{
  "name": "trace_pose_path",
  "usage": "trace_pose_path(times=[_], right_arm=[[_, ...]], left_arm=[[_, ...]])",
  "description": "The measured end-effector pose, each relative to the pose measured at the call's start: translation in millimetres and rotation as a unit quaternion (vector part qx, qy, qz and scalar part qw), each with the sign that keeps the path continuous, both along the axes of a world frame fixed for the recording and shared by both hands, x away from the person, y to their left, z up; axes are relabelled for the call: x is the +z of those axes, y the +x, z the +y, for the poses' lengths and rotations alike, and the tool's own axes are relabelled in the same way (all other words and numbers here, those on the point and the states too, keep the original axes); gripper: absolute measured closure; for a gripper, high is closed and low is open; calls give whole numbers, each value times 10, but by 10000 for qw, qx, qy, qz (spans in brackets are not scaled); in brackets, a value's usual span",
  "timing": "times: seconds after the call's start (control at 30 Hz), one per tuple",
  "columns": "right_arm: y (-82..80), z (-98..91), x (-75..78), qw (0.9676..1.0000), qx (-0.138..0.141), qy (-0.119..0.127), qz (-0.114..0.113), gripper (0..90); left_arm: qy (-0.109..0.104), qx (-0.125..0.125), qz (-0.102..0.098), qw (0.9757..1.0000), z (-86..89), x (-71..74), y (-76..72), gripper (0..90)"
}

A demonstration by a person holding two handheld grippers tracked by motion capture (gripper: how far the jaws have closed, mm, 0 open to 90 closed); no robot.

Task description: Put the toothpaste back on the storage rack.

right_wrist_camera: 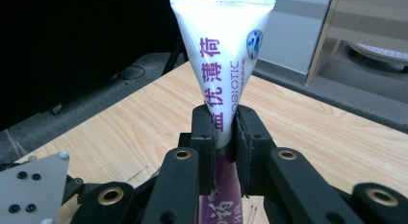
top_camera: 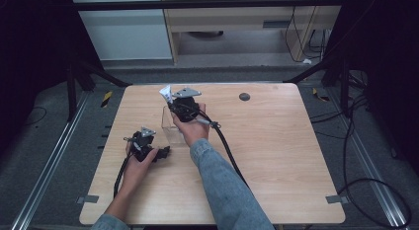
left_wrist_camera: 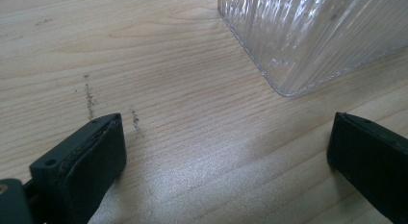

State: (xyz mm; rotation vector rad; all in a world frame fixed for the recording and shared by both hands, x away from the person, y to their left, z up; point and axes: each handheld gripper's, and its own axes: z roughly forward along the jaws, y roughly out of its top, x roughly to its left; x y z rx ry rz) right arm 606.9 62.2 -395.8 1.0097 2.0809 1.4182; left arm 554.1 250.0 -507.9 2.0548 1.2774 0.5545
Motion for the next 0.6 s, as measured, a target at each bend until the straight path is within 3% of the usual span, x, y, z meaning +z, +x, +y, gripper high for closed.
trace_pose_path(times=[0.6], right_arm=[[5,21,-76,9999,-28,-107,65,796]], left_arm=[[5,-3,4,10000,1,1,1,0]])
